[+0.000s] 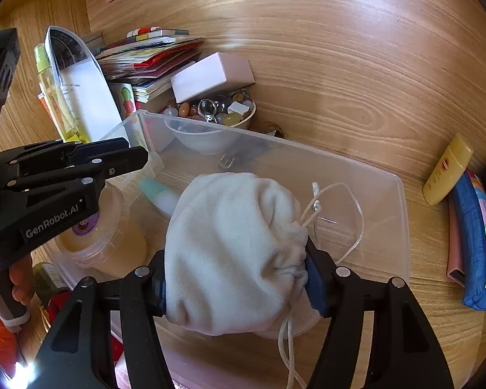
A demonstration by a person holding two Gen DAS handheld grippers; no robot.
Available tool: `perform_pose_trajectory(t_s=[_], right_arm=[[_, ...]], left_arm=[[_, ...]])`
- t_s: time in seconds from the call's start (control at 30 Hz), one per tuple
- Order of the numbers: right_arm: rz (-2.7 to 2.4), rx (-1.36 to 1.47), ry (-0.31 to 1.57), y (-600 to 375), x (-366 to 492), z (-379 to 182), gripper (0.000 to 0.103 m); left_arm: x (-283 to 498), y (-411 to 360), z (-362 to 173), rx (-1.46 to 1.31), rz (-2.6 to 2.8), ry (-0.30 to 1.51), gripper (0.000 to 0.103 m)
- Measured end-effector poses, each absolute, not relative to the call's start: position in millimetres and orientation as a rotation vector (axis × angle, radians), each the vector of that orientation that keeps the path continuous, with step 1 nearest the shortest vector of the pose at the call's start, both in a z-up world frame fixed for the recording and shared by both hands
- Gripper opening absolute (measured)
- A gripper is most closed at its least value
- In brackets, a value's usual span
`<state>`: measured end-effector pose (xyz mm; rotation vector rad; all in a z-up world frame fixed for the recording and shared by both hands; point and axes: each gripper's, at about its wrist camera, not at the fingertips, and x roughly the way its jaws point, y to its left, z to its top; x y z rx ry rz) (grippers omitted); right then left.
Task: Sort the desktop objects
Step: 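Carry the tube and cloth bag over the clear box and release them inside, then withdraw both tools from the box toward the remaining items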
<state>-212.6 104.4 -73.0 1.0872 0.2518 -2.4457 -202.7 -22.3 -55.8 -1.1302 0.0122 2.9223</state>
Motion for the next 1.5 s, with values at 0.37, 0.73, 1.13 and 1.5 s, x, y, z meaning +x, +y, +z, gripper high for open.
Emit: perform_pose_trajectory(t_s=[0.37,0.73,1.13,1.5], right_arm=[[-2.451,1.078,0.282,101,-207,-70,0.074],[-2.529,1.005,0.247,108,-202,-56,0.091],[-2.603,0.931,0.171,123,-197,-34,0.096],[-2.671,0.841,0.195,155,-158,-4,0.099]], left_arm=[[-195,-16,-51,-1.08,2.934,0.038,0.049],[-188,-23,-40,-1.02,2.959,-0.015,0.064],[-177,-32,-27,-0.951,2.964,-0.099,0.075],[-140,-20,0,-0.873,2.996,0.059,0.085]])
